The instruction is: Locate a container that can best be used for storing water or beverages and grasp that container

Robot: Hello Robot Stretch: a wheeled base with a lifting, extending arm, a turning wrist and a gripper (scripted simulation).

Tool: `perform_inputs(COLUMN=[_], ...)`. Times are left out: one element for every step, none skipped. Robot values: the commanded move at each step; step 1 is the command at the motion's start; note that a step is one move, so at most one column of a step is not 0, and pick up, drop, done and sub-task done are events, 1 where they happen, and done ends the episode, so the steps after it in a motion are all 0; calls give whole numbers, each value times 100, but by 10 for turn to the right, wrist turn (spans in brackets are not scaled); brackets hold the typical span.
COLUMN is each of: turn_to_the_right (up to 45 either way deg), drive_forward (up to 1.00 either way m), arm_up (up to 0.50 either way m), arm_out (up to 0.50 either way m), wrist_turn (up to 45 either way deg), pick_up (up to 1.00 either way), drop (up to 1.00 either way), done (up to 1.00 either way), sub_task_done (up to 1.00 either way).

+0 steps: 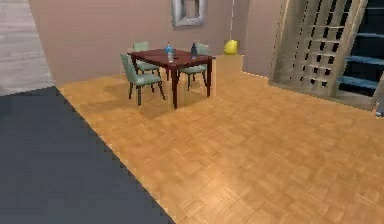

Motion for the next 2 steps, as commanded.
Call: perform_inputs(turn_to_the_right=[0,0], drive_forward=[100,100], arm_up=[0,0], arm_out=[0,0], wrist_turn=[0,0], pick_up=[0,0], drop=[0,0], done=[0,0], sub_task_done=[0,0])
